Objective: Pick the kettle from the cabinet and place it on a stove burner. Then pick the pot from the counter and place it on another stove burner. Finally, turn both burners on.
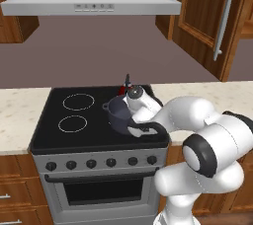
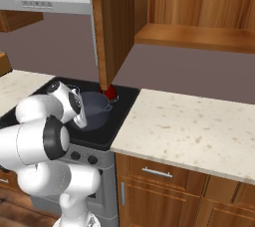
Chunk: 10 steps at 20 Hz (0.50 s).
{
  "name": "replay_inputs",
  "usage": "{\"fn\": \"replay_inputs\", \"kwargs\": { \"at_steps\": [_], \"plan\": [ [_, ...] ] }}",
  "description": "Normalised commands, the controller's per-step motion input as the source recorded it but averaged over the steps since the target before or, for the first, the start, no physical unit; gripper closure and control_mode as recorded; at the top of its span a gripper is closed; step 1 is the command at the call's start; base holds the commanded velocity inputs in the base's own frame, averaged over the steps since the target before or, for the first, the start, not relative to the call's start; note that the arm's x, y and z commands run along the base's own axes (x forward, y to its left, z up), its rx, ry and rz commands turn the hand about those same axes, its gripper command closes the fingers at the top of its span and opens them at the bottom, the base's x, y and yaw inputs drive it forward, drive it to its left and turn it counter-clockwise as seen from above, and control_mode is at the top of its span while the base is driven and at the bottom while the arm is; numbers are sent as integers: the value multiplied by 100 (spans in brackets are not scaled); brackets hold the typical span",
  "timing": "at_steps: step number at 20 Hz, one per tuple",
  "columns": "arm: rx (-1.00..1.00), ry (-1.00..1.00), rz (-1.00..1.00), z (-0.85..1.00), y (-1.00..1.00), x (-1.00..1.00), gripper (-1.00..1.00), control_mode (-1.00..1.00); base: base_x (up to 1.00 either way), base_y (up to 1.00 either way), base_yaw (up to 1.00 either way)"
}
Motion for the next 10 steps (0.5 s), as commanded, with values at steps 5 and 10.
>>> {"fn": "replay_inputs", "kwargs": {
  "at_steps": [5,10],
  "plan": [
    [0,-4,0,21,0,-7,-100,-100,0,0,0],
    [-1,-5,1,20,8,-18,-100,-100,0,0,0]
  ]
}}
